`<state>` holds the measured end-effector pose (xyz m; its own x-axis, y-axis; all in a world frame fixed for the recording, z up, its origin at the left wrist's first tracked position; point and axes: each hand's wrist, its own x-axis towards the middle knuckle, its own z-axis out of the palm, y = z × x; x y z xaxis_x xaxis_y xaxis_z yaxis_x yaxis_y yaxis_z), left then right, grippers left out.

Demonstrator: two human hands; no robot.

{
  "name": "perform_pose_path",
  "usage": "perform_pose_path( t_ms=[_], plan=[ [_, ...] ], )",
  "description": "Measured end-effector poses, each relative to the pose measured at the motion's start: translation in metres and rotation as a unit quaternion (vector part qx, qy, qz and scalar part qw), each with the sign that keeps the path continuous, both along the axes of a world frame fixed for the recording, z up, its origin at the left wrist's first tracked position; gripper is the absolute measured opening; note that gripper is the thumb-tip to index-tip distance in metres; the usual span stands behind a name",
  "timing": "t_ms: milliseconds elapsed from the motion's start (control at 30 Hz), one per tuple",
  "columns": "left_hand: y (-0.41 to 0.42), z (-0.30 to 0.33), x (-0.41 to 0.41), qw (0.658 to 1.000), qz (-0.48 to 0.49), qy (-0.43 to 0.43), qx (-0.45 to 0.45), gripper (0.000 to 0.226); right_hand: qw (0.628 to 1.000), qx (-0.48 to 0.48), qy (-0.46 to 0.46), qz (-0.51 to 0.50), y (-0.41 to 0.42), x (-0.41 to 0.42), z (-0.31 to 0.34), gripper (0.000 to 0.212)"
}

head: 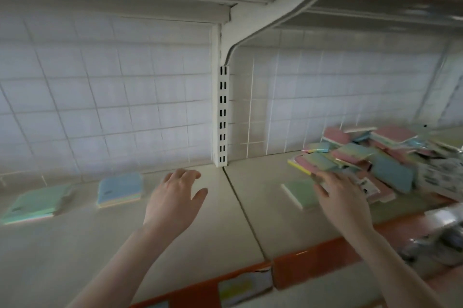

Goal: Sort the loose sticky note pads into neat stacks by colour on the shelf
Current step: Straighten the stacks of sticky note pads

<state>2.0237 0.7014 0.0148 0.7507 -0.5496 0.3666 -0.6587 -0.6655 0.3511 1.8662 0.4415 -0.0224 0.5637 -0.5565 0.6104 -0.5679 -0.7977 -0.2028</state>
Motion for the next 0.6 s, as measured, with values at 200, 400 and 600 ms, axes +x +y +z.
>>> perform_pose_path(
  t_ms=[200,400,600],
  plan=[
    [-0.097,-0.007,-0.044,0.998,0.028,0.052,-0.02,0.045,0.997,0.026,0.028,0.065,-0.09,-0.027,0.014,0.027],
    [-0.169,-0.015,-0.076,0.997,0.028,0.075,0.001,0.049,0.993,0.017,0.016,0.116,-0.156,-0.038,0.029,0.019],
    [-0.198,-0.033,-0.083,0.992,0.029,0.112,0.05,0.055,0.993,0.054,0.039,0.1,-0.184,-0.035,0.026,0.023]
  ],
)
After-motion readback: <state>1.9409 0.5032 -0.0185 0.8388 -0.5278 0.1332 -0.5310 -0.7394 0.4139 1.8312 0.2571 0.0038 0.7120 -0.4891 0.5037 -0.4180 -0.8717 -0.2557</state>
